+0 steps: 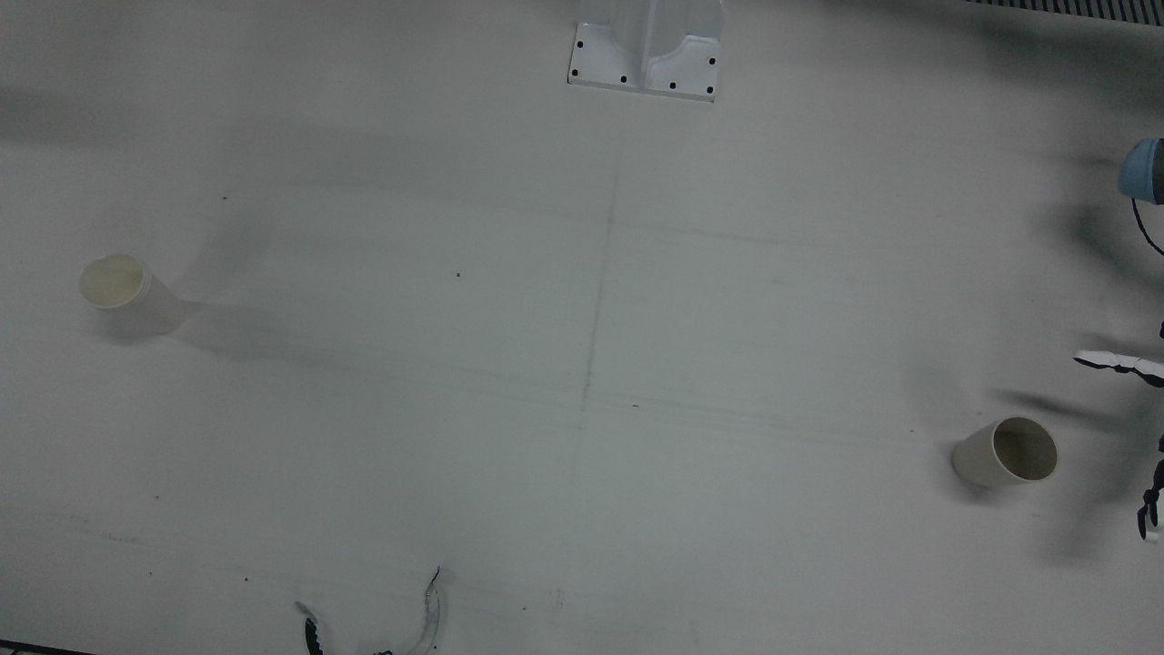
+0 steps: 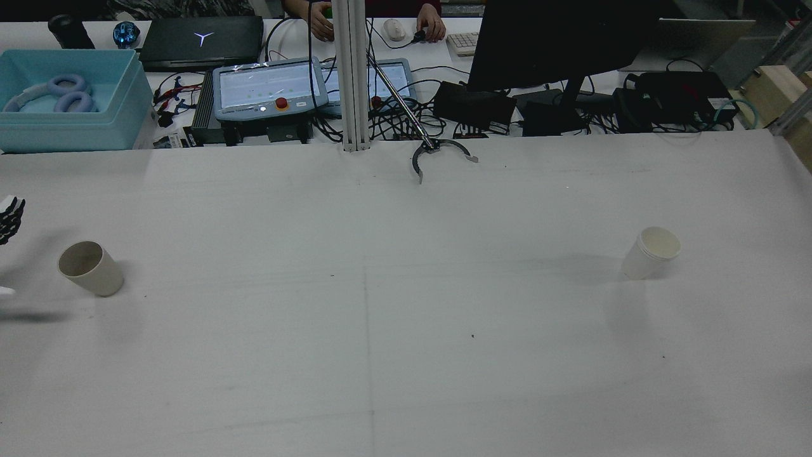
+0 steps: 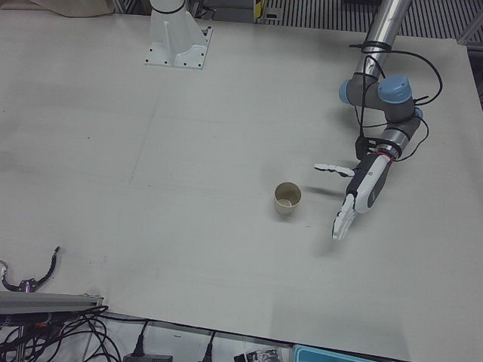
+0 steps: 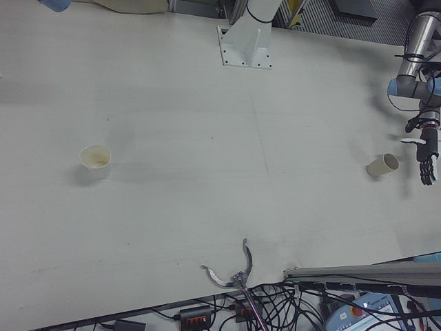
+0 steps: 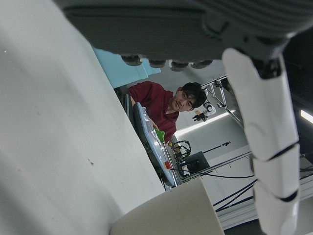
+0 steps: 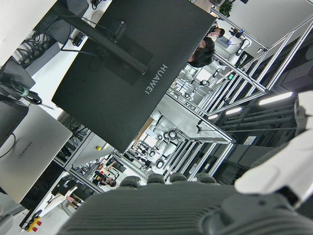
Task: Pour water
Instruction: 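Move the left hand to the white paper cup nearest it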
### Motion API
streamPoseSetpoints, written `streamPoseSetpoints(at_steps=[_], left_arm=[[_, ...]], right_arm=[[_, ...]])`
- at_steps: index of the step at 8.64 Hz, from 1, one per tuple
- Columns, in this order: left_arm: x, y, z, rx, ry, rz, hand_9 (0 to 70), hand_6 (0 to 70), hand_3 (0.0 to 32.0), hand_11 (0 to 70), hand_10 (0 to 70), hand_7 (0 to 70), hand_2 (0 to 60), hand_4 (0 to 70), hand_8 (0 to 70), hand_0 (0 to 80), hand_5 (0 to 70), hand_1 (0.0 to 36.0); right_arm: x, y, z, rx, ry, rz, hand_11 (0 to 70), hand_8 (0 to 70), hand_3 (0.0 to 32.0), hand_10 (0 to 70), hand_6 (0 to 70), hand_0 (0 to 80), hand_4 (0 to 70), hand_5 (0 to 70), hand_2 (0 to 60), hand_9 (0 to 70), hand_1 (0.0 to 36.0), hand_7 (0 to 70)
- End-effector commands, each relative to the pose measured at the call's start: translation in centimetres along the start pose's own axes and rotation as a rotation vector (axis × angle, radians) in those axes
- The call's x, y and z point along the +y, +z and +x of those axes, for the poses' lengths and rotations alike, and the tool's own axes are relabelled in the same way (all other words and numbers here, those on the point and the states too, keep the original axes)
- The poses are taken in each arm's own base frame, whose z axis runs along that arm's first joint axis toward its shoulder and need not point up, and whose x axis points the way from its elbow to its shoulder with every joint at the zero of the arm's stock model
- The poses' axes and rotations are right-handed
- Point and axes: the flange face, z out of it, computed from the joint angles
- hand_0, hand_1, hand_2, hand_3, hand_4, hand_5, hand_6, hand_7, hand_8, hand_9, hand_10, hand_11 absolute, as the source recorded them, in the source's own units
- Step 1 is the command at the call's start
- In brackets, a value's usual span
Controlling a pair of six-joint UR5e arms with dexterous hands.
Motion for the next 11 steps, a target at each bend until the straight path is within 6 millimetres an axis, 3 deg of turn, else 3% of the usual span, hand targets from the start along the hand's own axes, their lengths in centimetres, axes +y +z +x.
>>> streamPoseSetpoints(at_steps=[1,2,4,5,11], left_arm=[[1.0,1.8,-6.2,-0.065,-0.073,-0.01,0.0,0.0,0.0,0.0,0.0,0.0,9.4,0.0,0.0,47.4,0.0,20.0],[1.1,1.7,-8.0,-0.086,-0.085,-0.031,0.0,0.0,0.0,0.0,0.0,0.0,9.6,0.0,0.0,47.9,0.0,20.9],[2.2,2.9,-7.8,-0.072,-0.114,-0.055,0.0,0.0,0.0,0.0,0.0,0.0,11.6,0.0,0.0,50.7,0.0,24.5],[2.6,3.5,-8.0,-0.076,-0.121,-0.052,0.0,0.0,0.0,0.0,0.0,0.0,11.5,0.0,0.0,51.1,0.0,24.9],[5.3,5.7,-7.4,-0.078,-0.179,-0.058,0.0,0.0,0.0,0.0,0.0,0.0,11.3,0.0,0.0,52.1,0.0,25.9]], right_arm=[[-0.9,0.5,1.1,0.018,-0.008,0.019,0.0,0.0,0.0,0.0,0.0,14.2,0.0,0.0,25.3,0.0,10.4,0.0],[-1.1,0.6,1.3,0.021,-0.006,0.022,0.0,0.0,0.0,0.0,0.0,14.5,0.0,0.0,25.4,0.0,10.5,0.0],[-1.6,1.2,1.9,0.03,-0.008,0.031,0.0,0.0,0.0,0.0,0.0,13.5,0.0,0.0,25.4,0.0,10.3,0.0],[-1.4,2.2,1.7,0.024,-0.008,0.025,0.0,0.0,0.0,0.0,0.0,13.5,0.0,0.0,25.1,0.0,10.3,0.0],[-1.9,2.2,2.1,0.032,-0.008,0.035,0.0,0.0,0.0,0.0,0.0,12.3,0.0,0.0,25.0,0.0,9.9,0.0]])
